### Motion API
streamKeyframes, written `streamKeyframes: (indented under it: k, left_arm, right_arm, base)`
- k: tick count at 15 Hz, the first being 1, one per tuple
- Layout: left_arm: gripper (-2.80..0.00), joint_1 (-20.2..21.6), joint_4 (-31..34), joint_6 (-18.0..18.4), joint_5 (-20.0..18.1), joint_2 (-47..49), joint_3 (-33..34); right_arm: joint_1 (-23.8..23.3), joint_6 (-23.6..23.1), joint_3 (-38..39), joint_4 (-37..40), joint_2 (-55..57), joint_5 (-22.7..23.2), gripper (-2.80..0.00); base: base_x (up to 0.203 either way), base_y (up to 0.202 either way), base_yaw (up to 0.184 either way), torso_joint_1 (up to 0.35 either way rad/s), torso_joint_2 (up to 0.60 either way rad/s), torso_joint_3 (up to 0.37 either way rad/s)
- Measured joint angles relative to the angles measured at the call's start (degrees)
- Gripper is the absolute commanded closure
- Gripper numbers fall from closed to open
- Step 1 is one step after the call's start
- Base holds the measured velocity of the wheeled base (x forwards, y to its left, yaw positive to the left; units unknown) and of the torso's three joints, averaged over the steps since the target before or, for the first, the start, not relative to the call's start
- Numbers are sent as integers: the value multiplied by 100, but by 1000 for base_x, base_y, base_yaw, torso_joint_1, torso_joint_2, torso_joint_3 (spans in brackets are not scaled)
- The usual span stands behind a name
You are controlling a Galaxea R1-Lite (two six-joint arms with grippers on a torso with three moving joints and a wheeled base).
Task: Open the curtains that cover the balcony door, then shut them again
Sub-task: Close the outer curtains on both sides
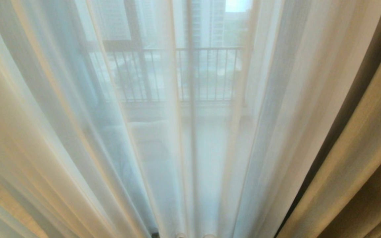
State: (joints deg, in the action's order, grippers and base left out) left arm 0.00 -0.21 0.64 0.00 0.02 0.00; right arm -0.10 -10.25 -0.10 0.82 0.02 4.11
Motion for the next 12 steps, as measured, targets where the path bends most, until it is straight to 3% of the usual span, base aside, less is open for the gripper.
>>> streamKeyframes:
  k: [5,9,12]
  left_arm:
    - [0,-5,-1,-2,5,0,0]
    - [0,-2,2,-1,2,0,0]
    - [0,-2,2,-2,2,0,0]
  right_arm:
    - [-4,-163,-219,-44,461,4,0]
    - [-91,-64,-1154,-11,1381,20,0]
    - [-478,95,-2024,63,2053,24,0]
  base:
    - [0,0,0,0,0,0]
    - [0,0,0,0,0,0]
    - [0,0,0,0,0,0]
